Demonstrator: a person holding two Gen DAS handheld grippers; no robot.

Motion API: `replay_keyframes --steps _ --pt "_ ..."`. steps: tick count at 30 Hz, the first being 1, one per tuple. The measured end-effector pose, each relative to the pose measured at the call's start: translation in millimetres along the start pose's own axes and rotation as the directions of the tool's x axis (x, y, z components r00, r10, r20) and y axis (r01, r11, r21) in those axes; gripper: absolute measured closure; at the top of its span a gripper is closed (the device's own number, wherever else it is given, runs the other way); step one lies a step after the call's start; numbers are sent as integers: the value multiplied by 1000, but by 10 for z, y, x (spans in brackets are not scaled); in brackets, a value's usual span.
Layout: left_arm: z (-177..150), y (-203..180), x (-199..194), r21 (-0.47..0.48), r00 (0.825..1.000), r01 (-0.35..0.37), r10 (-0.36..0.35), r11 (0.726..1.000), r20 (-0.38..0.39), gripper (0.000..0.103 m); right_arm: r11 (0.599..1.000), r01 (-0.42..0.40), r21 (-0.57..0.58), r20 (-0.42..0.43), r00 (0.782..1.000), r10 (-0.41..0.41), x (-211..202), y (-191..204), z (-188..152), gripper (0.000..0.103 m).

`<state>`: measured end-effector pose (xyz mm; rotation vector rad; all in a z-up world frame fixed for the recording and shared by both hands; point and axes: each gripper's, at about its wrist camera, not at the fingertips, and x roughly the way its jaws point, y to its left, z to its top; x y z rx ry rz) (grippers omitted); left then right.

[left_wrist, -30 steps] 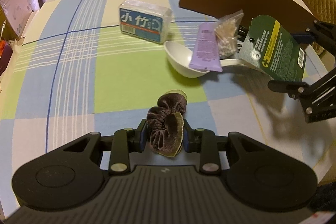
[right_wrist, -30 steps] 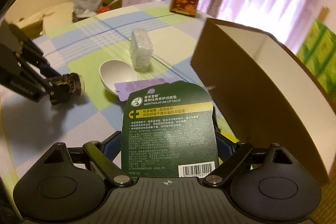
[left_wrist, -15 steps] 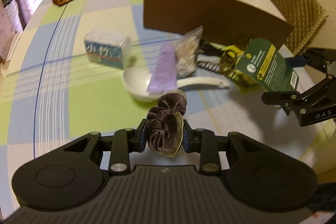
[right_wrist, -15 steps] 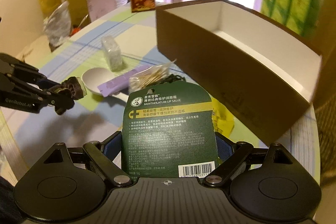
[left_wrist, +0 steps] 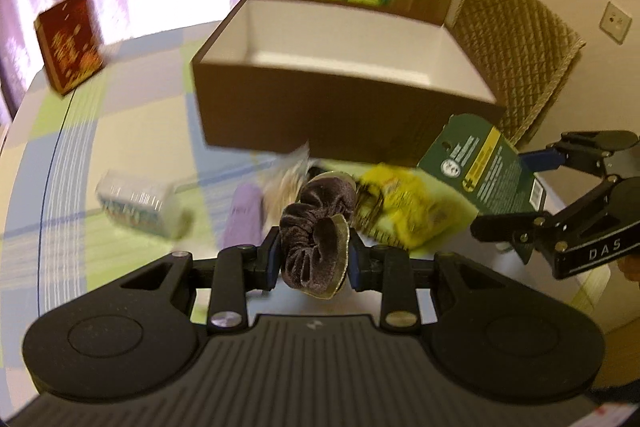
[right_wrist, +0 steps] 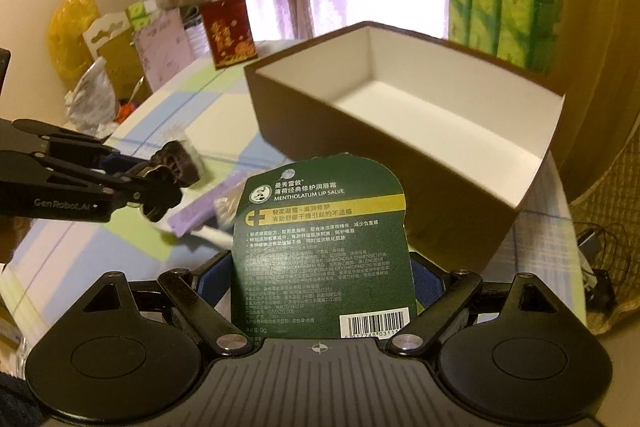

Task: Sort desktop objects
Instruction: 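Carry the scrunchie in left tool and the card in right tool over the brown box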

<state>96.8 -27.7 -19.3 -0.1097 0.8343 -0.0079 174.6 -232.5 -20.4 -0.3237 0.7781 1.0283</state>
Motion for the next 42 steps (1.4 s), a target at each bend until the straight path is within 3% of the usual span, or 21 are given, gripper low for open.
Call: replay_keyframes --steps 19,32,42 --pt "931 -63 280 93 994 11 -21 996 108 76 998 47 28 89 995 -49 138 -404 758 16" --pt "1474 -19 676 135 994 24 -38 990 101 76 993 84 86 61 994 -89 507 -733 1147 16" --pt "1788 112 1224 133 999 47 -48 990 6 76 983 117 142 -29 993 -114 931 -986 1269 16"
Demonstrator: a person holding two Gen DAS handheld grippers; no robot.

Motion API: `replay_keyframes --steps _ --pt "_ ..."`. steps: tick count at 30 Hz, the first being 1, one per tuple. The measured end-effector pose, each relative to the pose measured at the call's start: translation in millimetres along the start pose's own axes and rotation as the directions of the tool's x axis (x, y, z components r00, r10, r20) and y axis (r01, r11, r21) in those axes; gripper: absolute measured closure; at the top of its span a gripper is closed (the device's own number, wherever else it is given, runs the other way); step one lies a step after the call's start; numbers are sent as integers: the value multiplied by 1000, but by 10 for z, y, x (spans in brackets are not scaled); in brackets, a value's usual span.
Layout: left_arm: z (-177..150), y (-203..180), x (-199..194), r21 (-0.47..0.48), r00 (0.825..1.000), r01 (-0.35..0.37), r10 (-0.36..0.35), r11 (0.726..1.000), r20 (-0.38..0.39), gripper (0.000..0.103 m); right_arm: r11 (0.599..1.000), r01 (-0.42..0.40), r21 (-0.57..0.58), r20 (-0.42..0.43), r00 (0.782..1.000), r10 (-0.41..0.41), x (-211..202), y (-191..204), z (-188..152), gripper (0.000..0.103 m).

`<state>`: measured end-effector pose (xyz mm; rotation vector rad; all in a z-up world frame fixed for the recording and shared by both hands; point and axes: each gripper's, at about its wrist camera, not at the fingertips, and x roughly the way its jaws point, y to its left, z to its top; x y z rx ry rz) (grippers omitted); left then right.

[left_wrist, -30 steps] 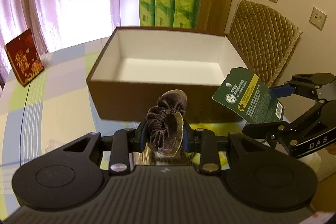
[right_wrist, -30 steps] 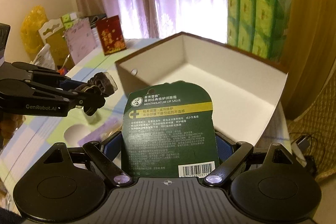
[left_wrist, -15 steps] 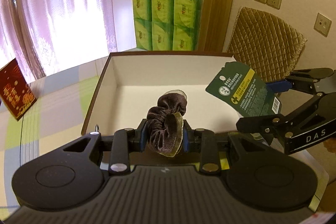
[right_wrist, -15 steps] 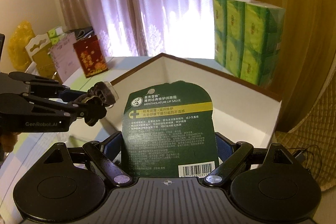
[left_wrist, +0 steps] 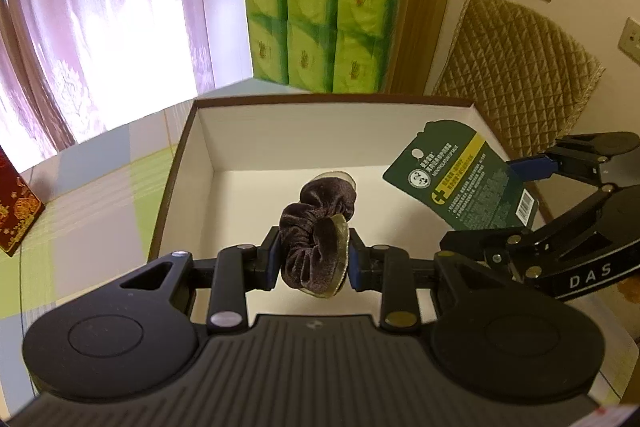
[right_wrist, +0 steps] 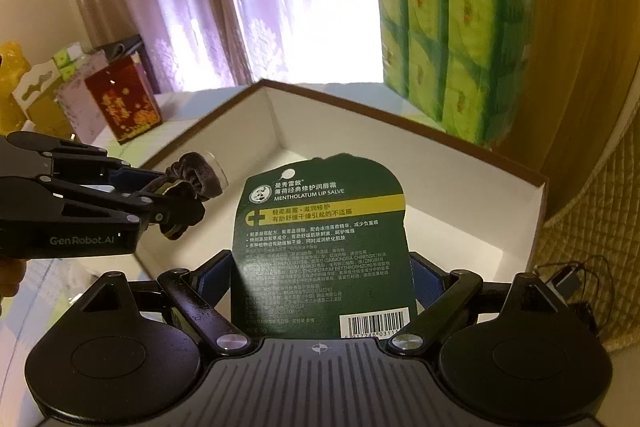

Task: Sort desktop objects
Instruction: 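Carry the scrunchie in left tool and the card in right tool over the brown box, then open left tool to drop the scrunchie while right tool releases the card into the box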

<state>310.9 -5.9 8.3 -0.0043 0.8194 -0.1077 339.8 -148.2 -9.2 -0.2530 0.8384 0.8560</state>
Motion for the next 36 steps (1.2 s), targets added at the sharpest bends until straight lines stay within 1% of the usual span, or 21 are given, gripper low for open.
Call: replay_keyframes --steps 5,8,10,12,14,17,19,21,25,27,29,30,31,32,33,34,35,36 --pt "61 61 265 2 998 3 -3 1000 -59 76 1000 -4 18 -83 997 5 246 -67 40 16" --pt "90 134 434 -35 994 27 -30 999 -105 76 1000 -10 28 -156 988 15 420 -118 81 16" --pt "108 195 568 -68 988 41 -50 997 -148 76 999 -6 33 -211 977 13 529 -159 100 16" --pt "109 234 687 -89 979 51 -68 995 -192 76 999 0 46 -269 963 13 652 -203 110 16" --pt "103 262 815 -98 966 54 -77 994 -248 76 998 1 57 -314 949 17 744 -232 102 16" --pt "95 288 1005 -112 939 46 -81 993 -335 76 998 0 68 -358 933 25 835 -250 89 16" --pt "80 291 1098 -117 922 41 -83 992 -379 76 997 -3 76 -379 925 32 888 -265 86 16" --pt "61 295 1174 -122 908 37 -84 992 -411 75 998 -1 70 -399 916 29 928 -267 67 16" --pt "35 306 1263 -139 892 38 -96 990 -443 75 998 3 69 -426 904 26 982 -294 28 16" --pt "23 302 1282 -133 886 38 -95 990 -454 75 998 6 67 -439 898 24 998 -304 11 16" --pt "12 298 1296 -123 881 33 -87 992 -464 73 998 -1 57 -469 883 28 1025 -301 -15 15" --pt "12 296 1301 -118 879 32 -85 992 -469 73 999 -6 52 -474 880 30 1023 -297 -25 12" --pt "15 292 1302 -112 878 35 -84 993 -472 69 999 -3 45 -471 882 24 1010 -295 -32 9" --pt "20 284 1301 -101 876 38 -82 994 -476 61 999 1 37 -466 885 17 991 -291 -36 2" --pt "27 272 1296 -87 876 32 -69 996 -477 58 999 -3 32 -464 886 17 974 -292 -38 2" --pt "33 260 1289 -71 878 28 -58 997 -475 50 999 -6 33 -462 887 21 959 -298 -40 2" --pt "39 247 1279 -55 879 32 -54 998 -473 39 999 -8 35 -460 888 23 941 -308 -44 2" --pt "43 239 1271 -46 881 33 -51 998 -471 35 999 -6 32 -459 888 20 929 -314 -50 2"
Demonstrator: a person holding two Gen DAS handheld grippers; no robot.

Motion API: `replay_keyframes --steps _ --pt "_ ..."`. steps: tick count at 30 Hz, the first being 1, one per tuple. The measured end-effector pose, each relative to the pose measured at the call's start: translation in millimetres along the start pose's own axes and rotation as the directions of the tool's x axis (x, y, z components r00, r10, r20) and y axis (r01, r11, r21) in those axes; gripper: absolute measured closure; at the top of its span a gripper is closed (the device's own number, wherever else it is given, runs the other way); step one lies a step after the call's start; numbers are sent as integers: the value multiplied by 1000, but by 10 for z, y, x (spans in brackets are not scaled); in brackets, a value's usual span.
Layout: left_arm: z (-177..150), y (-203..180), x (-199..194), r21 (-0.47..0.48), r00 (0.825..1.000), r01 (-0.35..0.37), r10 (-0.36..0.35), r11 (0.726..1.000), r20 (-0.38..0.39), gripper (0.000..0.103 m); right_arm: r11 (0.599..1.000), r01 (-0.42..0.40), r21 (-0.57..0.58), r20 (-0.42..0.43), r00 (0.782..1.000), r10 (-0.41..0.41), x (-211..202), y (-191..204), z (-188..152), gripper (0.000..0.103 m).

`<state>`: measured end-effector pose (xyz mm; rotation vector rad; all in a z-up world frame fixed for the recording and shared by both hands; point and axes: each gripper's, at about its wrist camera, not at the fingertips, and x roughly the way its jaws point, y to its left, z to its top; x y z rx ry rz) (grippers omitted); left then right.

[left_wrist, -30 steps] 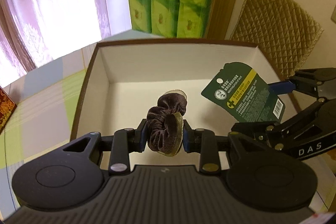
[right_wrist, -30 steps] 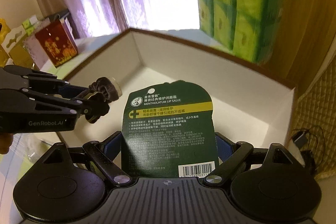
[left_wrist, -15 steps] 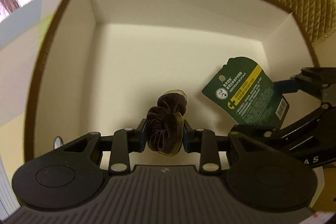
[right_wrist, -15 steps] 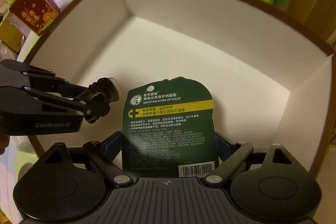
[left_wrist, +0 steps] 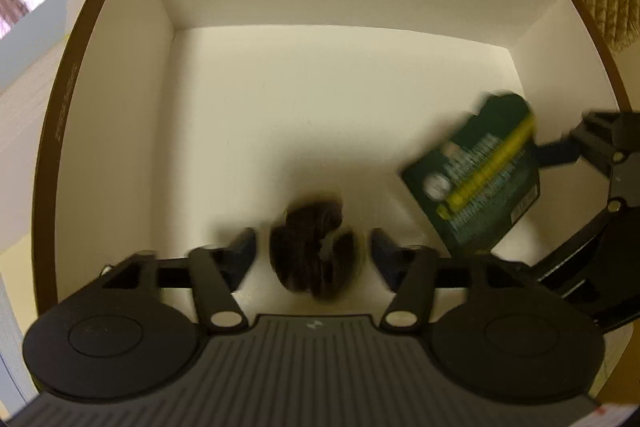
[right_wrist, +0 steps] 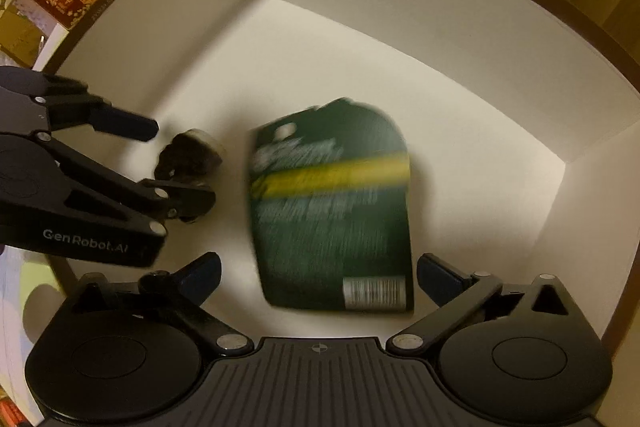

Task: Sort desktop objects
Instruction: 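Open left tool to drop the scrunchie while right tool releases the card into the box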

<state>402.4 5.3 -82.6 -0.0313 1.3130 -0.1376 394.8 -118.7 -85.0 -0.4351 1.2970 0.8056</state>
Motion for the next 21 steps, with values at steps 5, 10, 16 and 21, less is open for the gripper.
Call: replay_keyframes --steps 5,10,16,21 --pt "-15 -32 -46 23 999 -25 24 999 20 19 1000 1 -3 34 999 -1 -79 -38 -81 2" --pt "-37 -61 -118 22 999 -25 24 999 47 18 1000 18 0 80 997 -18 -221 -30 -111 2" --pt "-81 -126 -225 25 997 -34 32 999 75 18 999 33 -6 131 991 -32 -354 214 -88 2" --pt "-57 -186 -340 32 994 -47 43 998 104 18 999 42 2 169 985 -42 -511 193 -138 2"
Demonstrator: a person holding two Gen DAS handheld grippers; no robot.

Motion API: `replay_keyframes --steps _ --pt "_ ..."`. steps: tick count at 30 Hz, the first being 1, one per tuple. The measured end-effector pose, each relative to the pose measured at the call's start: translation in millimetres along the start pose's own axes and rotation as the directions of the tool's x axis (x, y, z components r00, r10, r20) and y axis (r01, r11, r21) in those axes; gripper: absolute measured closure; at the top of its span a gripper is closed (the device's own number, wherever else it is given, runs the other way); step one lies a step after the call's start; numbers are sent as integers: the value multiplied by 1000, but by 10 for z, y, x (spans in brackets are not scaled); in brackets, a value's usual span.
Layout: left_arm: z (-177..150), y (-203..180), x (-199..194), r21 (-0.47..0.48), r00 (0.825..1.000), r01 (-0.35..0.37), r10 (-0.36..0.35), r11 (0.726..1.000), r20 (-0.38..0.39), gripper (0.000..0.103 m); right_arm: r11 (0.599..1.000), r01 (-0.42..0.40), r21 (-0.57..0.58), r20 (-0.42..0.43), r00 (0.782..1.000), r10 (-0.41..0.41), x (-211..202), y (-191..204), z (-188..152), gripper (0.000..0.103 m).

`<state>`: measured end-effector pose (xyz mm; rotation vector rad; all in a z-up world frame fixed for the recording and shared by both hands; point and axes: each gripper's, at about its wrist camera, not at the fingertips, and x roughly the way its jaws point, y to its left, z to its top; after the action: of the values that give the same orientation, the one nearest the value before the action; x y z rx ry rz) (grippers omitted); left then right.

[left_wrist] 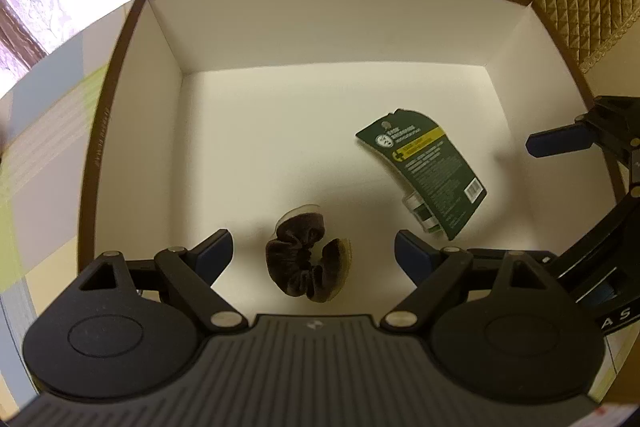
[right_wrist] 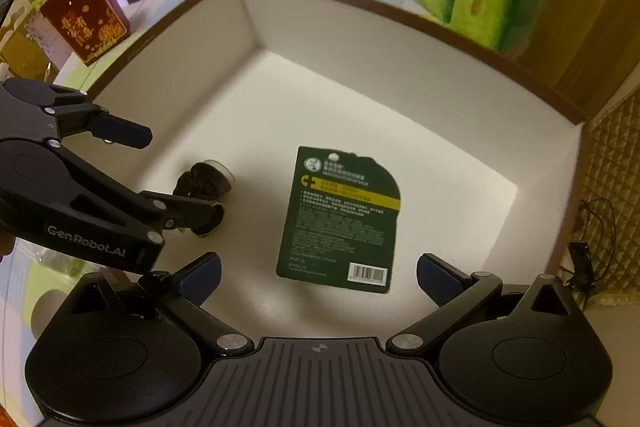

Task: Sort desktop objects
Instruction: 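Open left tool to drop the scrunchie while right tool releases the card into the box, then withdraw both tools from the box back toward the remaining table items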

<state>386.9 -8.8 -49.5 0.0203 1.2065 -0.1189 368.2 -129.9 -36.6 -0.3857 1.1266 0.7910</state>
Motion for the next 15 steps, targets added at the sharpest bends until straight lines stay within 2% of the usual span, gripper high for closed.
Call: replay_keyframes --steps 15 --pt "-181 -225 -477 12 995 -40 39 999 90 18 1000 9 2 132 991 -10 -518 6 -229 2"
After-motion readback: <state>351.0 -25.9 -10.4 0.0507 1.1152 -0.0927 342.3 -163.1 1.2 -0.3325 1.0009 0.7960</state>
